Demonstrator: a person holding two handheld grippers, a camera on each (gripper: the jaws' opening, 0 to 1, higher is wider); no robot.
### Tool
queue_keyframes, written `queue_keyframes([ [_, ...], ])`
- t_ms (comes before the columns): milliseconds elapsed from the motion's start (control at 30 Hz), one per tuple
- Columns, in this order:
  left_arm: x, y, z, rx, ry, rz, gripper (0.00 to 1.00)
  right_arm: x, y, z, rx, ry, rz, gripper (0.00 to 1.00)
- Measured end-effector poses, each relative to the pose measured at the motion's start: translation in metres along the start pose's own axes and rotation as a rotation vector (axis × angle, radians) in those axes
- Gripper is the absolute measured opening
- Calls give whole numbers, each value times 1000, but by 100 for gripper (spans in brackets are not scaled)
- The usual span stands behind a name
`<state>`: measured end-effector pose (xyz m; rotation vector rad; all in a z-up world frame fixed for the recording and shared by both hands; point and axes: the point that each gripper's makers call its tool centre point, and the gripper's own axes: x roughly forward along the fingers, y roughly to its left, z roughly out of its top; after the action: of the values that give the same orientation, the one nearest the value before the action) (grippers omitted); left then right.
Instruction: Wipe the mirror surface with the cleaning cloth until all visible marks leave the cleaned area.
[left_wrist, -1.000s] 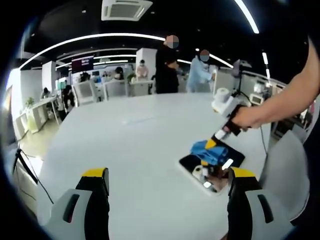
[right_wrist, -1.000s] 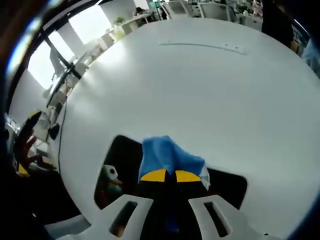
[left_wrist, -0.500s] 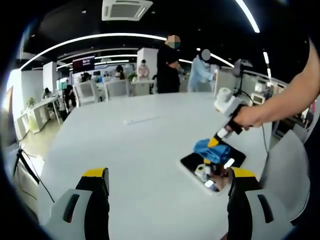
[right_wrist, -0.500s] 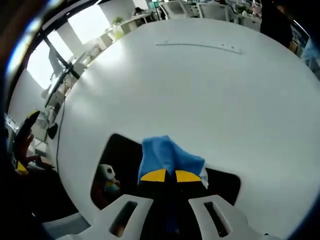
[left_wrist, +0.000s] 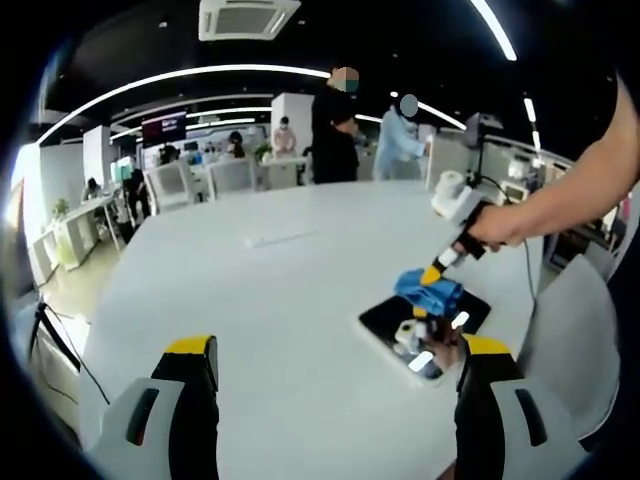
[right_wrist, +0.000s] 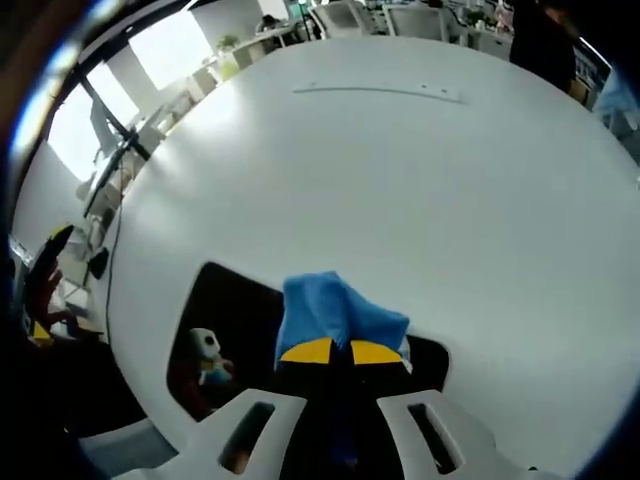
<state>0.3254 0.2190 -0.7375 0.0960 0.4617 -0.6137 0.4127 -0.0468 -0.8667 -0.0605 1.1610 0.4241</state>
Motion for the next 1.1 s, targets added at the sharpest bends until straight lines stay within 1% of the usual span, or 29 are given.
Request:
queue_keyframes([
  [133, 1, -1, 2, 2, -2, 1, 100, -1, -4, -2, 9, -2, -2, 0],
  [267, 1, -3, 2, 6, -1, -2, 100, -1, -2, -3, 8, -3, -2, 0],
  [433, 0, -3, 2, 6, 4, -2, 100, -3, 3, -11, 6, 3, 2, 0],
  [567, -1, -2, 4, 3, -4, 0, 100, -5, 6, -17, 7, 9, 6, 0],
  [800, 1, -4, 6, 2, -7, -8, 100, -12, 14, -32, 16, 13, 14, 0],
  [933, 2, -6, 8, 3, -10, -12, 100, -17, 20, -44, 16, 14, 24, 0],
  [1100, 1, -7, 9, 6, -15, -13, 100, -23, 29, -61, 47, 17, 54, 0],
])
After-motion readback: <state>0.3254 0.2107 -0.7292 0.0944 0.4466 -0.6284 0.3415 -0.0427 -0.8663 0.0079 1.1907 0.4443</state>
